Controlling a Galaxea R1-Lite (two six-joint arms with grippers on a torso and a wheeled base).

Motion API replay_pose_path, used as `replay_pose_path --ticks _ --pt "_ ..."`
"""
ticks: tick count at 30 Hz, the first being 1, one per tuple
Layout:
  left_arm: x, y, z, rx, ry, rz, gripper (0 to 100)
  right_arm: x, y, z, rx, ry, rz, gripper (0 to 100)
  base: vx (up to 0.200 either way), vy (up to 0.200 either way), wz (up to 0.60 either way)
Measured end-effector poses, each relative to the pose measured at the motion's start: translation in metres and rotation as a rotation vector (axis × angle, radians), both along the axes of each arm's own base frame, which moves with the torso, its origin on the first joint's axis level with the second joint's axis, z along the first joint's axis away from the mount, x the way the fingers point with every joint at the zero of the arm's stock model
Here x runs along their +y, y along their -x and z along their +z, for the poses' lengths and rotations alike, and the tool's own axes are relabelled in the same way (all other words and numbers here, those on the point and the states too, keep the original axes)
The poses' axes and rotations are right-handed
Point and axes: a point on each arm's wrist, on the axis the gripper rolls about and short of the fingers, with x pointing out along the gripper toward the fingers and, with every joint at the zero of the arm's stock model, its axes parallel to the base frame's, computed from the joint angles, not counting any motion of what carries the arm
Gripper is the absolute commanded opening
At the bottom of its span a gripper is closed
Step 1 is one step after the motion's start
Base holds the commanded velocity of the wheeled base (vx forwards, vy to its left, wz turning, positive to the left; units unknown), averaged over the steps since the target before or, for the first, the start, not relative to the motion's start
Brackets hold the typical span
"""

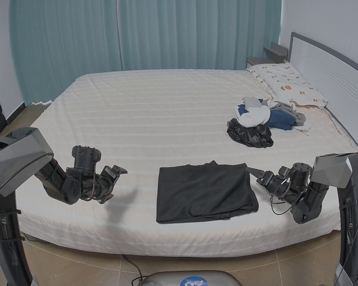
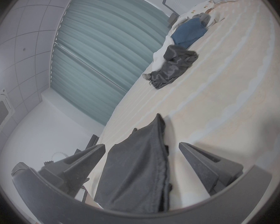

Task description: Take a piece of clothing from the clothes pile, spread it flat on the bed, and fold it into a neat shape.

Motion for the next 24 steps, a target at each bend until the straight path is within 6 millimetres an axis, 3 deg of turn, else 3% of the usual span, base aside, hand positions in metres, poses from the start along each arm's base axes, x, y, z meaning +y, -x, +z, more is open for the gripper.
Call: replay_pose_path --ticks 9,24 --pt "-0.01 -0.004 0.0 -0.012 0.006 -0.024 100 0.001 0.0 -0.001 -0.002 0.0 0.002 100 0.0 -0.2 0.0" --pt "-0.026 -0.008 -0.002 -0.073 -0.046 -0.12 100 0.001 0.0 -0.003 0.0 0.002 0.0 100 0.0 0.0 0.0"
